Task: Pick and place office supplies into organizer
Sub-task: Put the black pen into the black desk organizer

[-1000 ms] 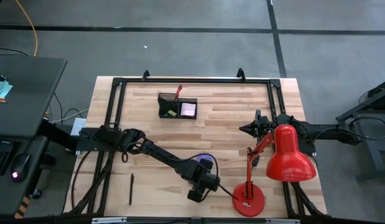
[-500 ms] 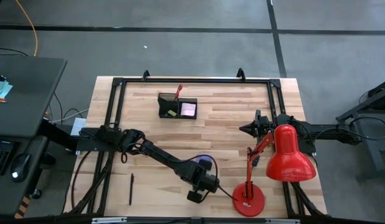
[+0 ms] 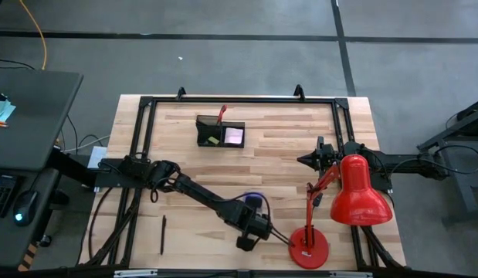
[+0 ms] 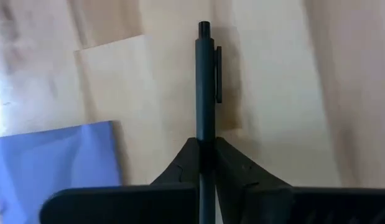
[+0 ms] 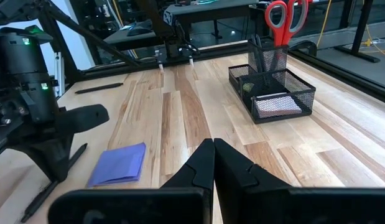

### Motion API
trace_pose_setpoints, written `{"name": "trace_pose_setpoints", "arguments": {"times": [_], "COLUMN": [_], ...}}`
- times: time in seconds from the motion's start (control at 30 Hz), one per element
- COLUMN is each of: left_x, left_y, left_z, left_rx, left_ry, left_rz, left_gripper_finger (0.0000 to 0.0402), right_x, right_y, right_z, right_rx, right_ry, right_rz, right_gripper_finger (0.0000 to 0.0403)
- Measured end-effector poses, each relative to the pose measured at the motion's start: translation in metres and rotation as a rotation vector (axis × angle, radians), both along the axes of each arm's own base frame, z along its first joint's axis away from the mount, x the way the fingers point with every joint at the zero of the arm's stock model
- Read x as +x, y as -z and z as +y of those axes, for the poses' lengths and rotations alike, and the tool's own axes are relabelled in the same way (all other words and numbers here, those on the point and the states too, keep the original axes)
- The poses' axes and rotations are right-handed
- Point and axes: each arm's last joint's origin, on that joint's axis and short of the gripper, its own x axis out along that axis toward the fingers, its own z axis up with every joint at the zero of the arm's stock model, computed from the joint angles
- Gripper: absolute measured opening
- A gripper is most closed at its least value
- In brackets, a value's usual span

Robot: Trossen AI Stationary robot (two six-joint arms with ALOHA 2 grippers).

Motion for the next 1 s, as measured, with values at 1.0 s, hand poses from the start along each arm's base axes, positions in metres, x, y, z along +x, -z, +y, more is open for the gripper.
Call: {"name": "trace_pose_setpoints", "arguments": {"times": [1.0], "left_x": [-0.014], "left_y": [-0.034], "left_z": [-0.039], "left_rx": [0.163], "left_ry": [-0.069], "left_rz": [-0.191], "left_gripper_finger": [0.0004], "right_x": [0.0], "right_y": [0.0], "right_z": [0.0], "right_rx": [0.0], "right_ry": [0.0], "right_rz": [0.0], "right_gripper_finger": [0.0]}}
